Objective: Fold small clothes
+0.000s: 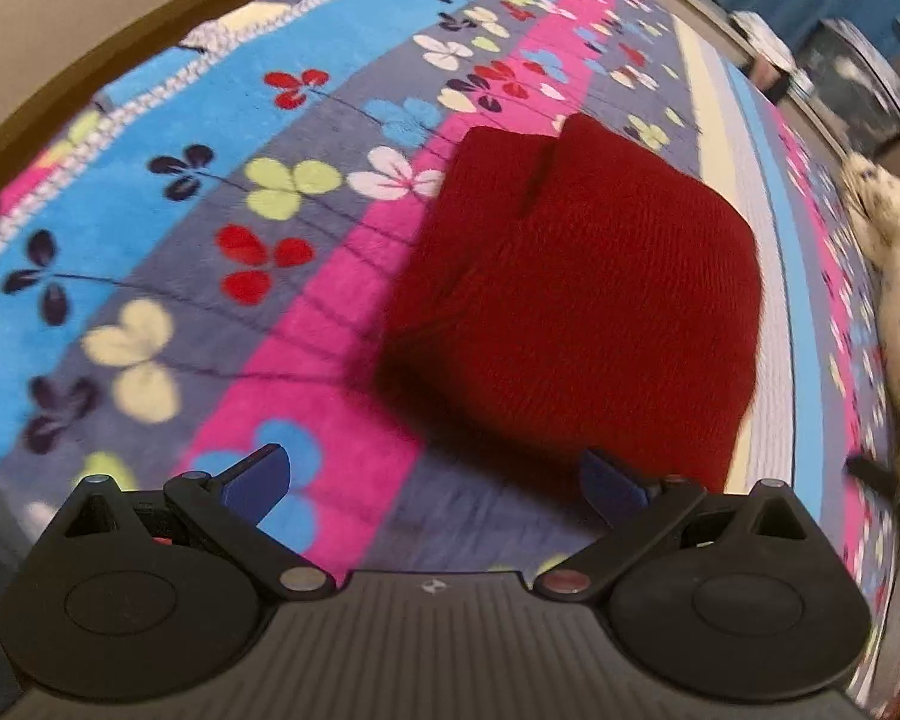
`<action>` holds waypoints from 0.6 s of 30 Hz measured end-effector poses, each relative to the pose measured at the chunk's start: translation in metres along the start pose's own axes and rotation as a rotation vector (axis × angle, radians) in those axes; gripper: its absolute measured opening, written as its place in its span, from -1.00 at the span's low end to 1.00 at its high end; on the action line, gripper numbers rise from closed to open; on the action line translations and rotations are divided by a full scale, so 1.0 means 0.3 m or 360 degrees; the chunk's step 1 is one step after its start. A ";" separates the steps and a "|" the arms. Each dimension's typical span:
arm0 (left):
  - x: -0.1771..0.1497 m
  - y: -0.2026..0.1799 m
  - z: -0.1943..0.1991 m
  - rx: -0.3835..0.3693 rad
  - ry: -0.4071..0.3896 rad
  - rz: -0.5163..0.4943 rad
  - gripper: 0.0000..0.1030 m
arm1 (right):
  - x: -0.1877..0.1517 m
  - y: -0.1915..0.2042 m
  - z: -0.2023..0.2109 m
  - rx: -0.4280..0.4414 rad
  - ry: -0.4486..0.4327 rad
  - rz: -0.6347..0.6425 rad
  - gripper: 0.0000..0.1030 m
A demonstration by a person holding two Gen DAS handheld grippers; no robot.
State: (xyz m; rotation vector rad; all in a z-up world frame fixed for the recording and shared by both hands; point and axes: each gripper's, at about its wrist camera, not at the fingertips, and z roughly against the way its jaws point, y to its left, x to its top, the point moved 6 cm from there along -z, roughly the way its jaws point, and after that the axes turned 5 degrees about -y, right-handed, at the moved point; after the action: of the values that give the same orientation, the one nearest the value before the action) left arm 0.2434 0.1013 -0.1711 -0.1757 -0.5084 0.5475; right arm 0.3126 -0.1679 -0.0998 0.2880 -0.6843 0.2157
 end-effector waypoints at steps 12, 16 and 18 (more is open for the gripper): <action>0.085 0.083 -0.225 0.0039 0.0037 0.0367 0.99 | 0.366 -0.313 -0.741 0.0217 0.0275 -0.0645 0.83; 0.065 0.080 -0.298 -0.0050 0.0094 0.0436 0.99 | 0.380 -0.282 -0.866 0.0281 0.0310 -0.0585 0.89; 0.048 0.089 -0.323 -0.0061 0.0045 0.0465 1.00 | 0.396 -0.261 -0.903 0.0299 0.0313 -0.0557 0.90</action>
State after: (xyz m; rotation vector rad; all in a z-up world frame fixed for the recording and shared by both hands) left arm 0.2909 0.1290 -0.2565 -0.2964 -0.4684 0.8192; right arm 0.5845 -0.1399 -0.2377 0.5526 -0.4102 -0.0272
